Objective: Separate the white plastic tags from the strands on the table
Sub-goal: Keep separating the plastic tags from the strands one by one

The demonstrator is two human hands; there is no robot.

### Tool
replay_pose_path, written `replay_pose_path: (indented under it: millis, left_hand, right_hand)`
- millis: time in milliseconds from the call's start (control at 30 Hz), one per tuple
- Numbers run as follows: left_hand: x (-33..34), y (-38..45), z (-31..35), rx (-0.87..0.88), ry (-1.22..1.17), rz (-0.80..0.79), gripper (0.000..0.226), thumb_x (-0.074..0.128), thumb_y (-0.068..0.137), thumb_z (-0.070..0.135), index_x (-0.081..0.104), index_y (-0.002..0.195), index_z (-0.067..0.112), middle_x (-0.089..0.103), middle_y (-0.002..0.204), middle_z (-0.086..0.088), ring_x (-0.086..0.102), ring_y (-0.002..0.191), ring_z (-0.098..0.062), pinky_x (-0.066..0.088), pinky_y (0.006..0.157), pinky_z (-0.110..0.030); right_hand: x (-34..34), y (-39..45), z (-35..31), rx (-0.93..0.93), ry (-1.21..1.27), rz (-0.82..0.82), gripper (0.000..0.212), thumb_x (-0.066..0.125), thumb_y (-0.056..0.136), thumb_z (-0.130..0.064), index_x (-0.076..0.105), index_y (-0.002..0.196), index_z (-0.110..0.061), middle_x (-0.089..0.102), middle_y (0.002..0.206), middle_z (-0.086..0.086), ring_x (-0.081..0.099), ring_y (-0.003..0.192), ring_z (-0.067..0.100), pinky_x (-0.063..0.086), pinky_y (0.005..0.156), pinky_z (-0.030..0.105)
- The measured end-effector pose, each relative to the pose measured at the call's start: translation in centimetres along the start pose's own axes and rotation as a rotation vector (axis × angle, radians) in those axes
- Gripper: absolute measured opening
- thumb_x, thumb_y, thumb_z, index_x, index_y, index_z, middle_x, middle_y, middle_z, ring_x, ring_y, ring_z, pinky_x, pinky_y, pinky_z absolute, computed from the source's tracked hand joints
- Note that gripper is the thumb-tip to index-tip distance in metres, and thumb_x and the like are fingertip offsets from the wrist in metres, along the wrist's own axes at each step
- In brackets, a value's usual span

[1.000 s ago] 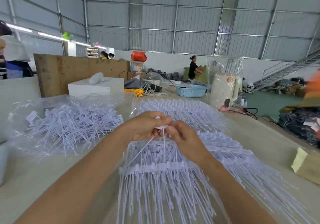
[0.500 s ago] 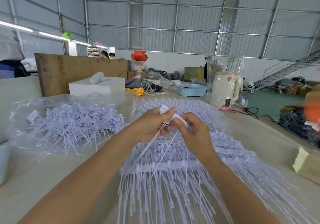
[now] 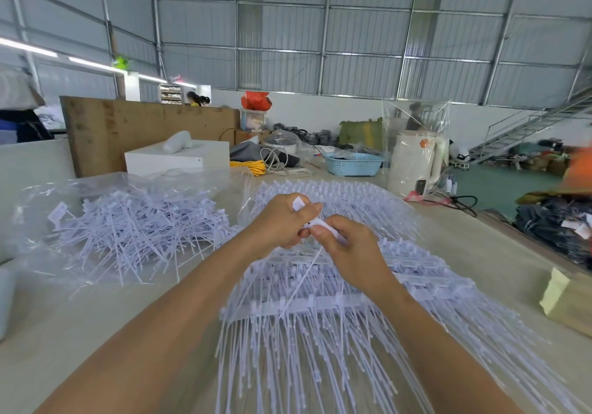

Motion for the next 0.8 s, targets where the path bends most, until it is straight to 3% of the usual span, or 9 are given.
replay_pose_path:
  millis: [167, 267, 367, 433, 500, 600, 700, 800]
  left_hand:
    - [-0.9, 0.8, -0.5, -0.086, -0.03, -0.023, 0.027, 0.059, 0.093, 0.033, 0.055, 0.072, 0.016, 0.049, 0.042, 0.001, 0.03, 0.031, -0.009, 0.023, 0.037, -0.014]
    - [-1.6, 1.1, -1.0, -0.144, 0.063, -0.06, 0.027, 0.058, 0.093, 0.033, 0.054, 0.073, 0.015, 0.052, 0.045, 0.001, 0.031, 0.033, -0.009, 0.023, 0.036, -0.013]
    - [-6.8, 1.5, -2.1, -0.211, 0.155, 0.205, 0.022, 0.054, 0.096, 0.03, 0.051, 0.08, 0.015, 0.05, 0.054, -0.002, 0.036, 0.037, -0.01, 0.023, 0.036, -0.014]
    - [-10.2, 1.4, -2.3, -0.214, -0.093, 0.282, 0.022, 0.053, 0.096, 0.028, 0.048, 0.08, 0.014, 0.045, 0.05, -0.001, 0.025, 0.03, -0.006, 0.017, 0.034, -0.011]
    - [-11.9, 1.2, -1.6, -0.181, -0.288, 0.255, 0.027, 0.052, 0.097, 0.03, 0.047, 0.077, 0.013, 0.043, 0.051, -0.002, 0.02, 0.029, -0.005, 0.016, 0.032, -0.01]
    - [-11.2, 0.7, -0.6, -0.224, -0.415, 0.054, 0.03, 0.045, 0.098, 0.034, 0.049, 0.082, 0.009, 0.047, 0.051, -0.001, 0.022, 0.029, -0.001, 0.019, 0.027, -0.011]
    - [-11.1, 0.4, -1.0, -0.299, -0.618, -0.086, 0.032, 0.039, 0.1, 0.033, 0.046, 0.081, 0.008, 0.05, 0.061, -0.006, 0.028, 0.03, 0.0, 0.025, 0.027, -0.008]
    - [-14.2, 0.4, -3.6, -0.362, -1.022, 0.084, 0.027, 0.035, 0.103, 0.02, 0.041, 0.082, 0.004, 0.045, 0.073, -0.011, 0.036, 0.028, -0.005, 0.029, 0.03, -0.009]
  right_hand:
    - [-0.2, 0.1, -1.1, -0.024, -0.011, 0.04, 0.029, 0.057, 0.092, -0.024, 0.051, 0.067, -0.036, 0.047, 0.053, -0.014, 0.044, 0.054, 0.003, 0.031, 0.052, 0.018]
    - [0.1, -0.2, -1.6, -0.081, -0.157, 0.013, 0.022, 0.056, 0.093, -0.027, 0.054, 0.072, -0.024, 0.043, 0.057, -0.009, 0.041, 0.054, 0.009, 0.035, 0.054, 0.031]
    - [-0.4, -0.7, -1.4, -0.168, -0.382, 0.034, 0.029, 0.055, 0.094, -0.028, 0.053, 0.068, -0.015, 0.042, 0.061, -0.004, 0.044, 0.056, 0.021, 0.034, 0.052, 0.03]
    - [-1.1, -0.5, -0.8, -0.122, -0.306, 0.07, 0.034, 0.056, 0.094, -0.029, 0.05, 0.064, -0.014, 0.043, 0.057, 0.0, 0.045, 0.056, 0.024, 0.037, 0.052, 0.033]
    - [-1.2, -0.3, -0.4, -0.094, -0.262, 0.085, 0.035, 0.058, 0.092, -0.029, 0.045, 0.059, -0.025, 0.04, 0.051, -0.004, 0.044, 0.052, 0.02, 0.036, 0.051, 0.032]
    - [-0.8, -0.4, -0.2, -0.094, -0.243, 0.065, 0.04, 0.06, 0.09, -0.03, 0.042, 0.057, -0.043, 0.043, 0.048, -0.009, 0.041, 0.047, 0.008, 0.033, 0.047, 0.024]
    - [-0.8, -0.6, 0.3, -0.069, -0.185, 0.064, 0.025, 0.056, 0.087, -0.043, 0.05, 0.063, -0.048, 0.055, 0.056, -0.001, 0.05, 0.051, 0.016, 0.041, 0.053, 0.032]
    - [-0.6, -0.7, 0.3, -0.098, -0.231, 0.069, 0.017, 0.049, 0.08, -0.051, 0.052, 0.067, -0.04, 0.058, 0.06, 0.014, 0.056, 0.056, 0.03, 0.043, 0.055, 0.033]
Point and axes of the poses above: each hand's wrist, its own y-axis towards the middle knuckle, its own x-axis out of the palm, z = x × y, the point moved 6 cm from there along y, towards the middle knuckle
